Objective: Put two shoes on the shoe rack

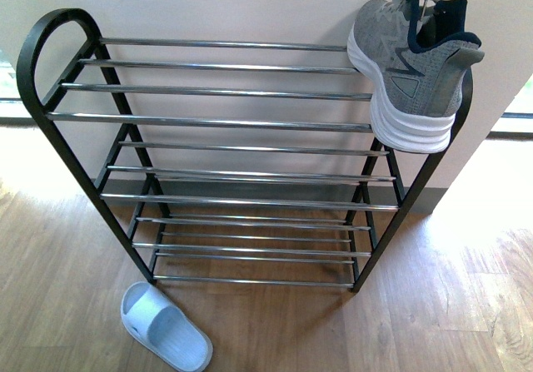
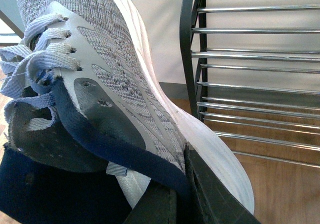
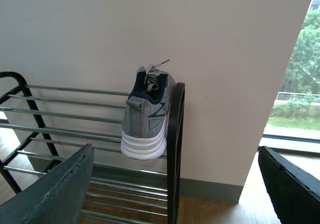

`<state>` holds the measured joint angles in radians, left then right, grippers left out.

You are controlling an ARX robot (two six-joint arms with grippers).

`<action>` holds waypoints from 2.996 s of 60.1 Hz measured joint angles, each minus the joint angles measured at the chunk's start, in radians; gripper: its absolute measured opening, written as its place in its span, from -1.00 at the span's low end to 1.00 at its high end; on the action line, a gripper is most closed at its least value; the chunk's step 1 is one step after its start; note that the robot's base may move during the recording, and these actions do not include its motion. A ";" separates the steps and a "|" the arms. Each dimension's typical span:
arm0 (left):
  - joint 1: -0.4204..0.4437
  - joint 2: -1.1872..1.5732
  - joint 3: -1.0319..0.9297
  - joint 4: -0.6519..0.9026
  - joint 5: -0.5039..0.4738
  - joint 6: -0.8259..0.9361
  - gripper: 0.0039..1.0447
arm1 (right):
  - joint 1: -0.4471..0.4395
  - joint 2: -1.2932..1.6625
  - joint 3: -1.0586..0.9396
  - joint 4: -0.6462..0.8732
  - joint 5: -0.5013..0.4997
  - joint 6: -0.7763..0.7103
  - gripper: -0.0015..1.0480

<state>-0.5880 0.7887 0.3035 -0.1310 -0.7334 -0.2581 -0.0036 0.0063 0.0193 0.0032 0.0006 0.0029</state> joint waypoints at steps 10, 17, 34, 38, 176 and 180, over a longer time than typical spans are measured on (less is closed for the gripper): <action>0.000 0.000 0.000 0.000 0.000 0.000 -0.97 | 0.000 0.000 0.000 0.000 0.000 0.000 0.82; 0.000 0.000 0.000 0.000 0.000 0.000 -0.97 | 0.000 0.000 0.000 0.000 0.000 0.000 0.82; 0.005 -0.008 -0.014 0.086 0.131 -0.030 -0.97 | 0.000 0.000 0.000 0.000 0.000 0.000 0.82; 0.002 0.020 0.002 0.093 0.223 -0.018 -0.97 | 0.000 0.000 0.000 0.000 0.001 0.000 0.82; -0.044 1.311 1.212 -0.055 0.698 0.468 -0.97 | 0.000 0.000 0.000 0.000 0.000 0.000 0.82; -0.044 1.318 1.220 -0.057 0.696 0.459 -0.97 | 0.000 0.000 0.000 0.000 0.000 0.000 0.82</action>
<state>-0.6319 2.1071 1.5230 -0.1879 -0.0376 0.2012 -0.0036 0.0059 0.0193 0.0032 0.0006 0.0029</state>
